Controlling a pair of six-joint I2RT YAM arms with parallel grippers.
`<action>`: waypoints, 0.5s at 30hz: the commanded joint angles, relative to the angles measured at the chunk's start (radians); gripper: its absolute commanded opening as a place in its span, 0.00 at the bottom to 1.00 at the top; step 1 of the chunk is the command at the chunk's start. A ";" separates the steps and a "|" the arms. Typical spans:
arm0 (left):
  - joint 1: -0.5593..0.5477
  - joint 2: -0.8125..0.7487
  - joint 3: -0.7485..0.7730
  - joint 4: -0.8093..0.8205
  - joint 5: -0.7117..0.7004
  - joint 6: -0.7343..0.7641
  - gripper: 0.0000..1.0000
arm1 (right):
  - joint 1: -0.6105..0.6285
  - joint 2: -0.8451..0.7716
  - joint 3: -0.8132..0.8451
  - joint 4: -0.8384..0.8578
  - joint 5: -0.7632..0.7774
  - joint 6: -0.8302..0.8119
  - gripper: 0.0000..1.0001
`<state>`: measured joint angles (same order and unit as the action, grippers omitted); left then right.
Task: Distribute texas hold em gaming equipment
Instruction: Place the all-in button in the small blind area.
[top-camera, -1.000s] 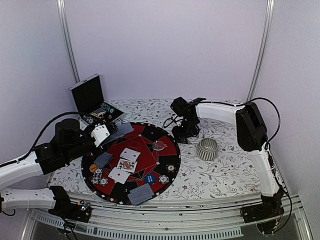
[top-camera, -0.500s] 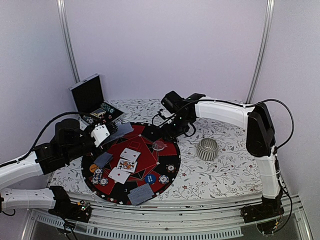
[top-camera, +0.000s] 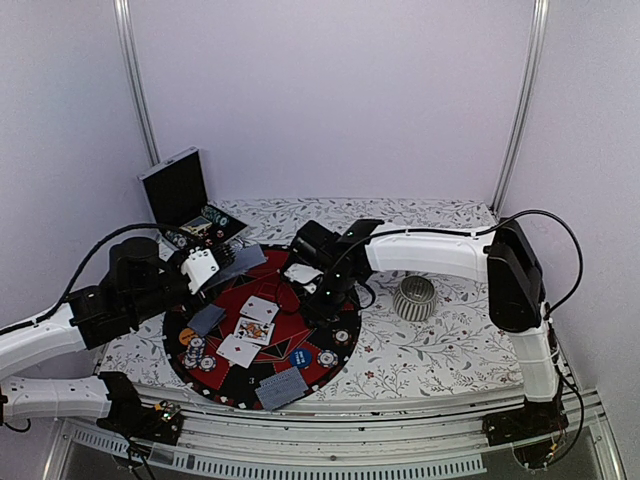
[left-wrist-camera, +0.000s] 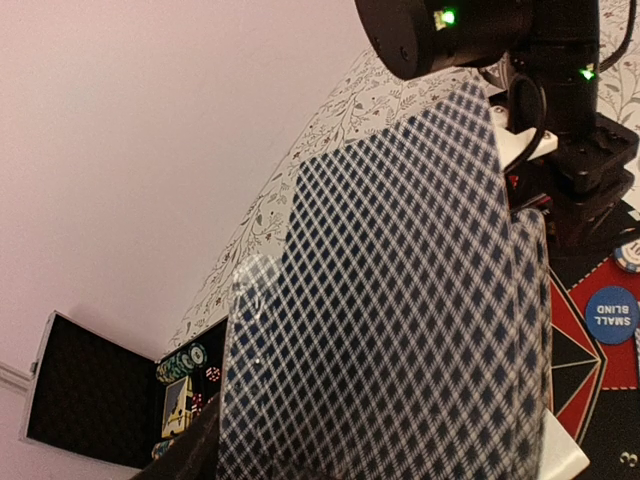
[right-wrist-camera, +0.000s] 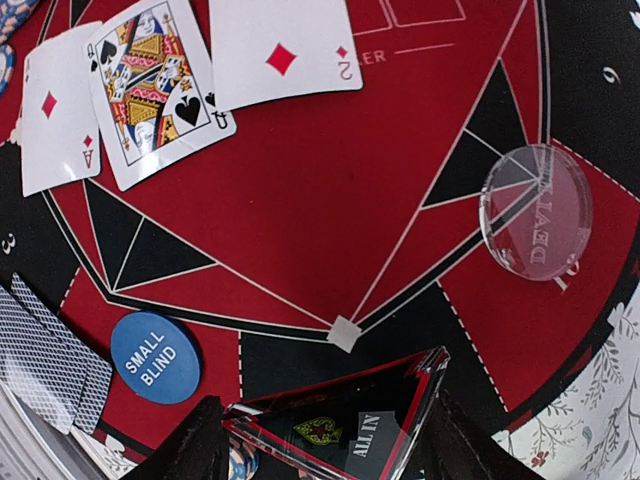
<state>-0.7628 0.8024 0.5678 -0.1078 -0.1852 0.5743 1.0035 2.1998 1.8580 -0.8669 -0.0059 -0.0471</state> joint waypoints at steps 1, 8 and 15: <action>0.013 -0.018 0.029 0.013 0.012 -0.010 0.53 | -0.012 0.056 0.033 0.005 -0.010 -0.107 0.45; 0.013 -0.015 0.030 0.014 0.016 -0.011 0.53 | -0.011 0.095 0.043 -0.005 0.036 -0.203 0.44; 0.013 -0.012 0.029 0.013 0.011 -0.009 0.53 | -0.007 0.120 0.063 -0.008 -0.016 -0.244 0.44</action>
<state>-0.7628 0.7959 0.5678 -0.1093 -0.1833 0.5743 0.9936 2.3058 1.8896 -0.8719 0.0051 -0.2470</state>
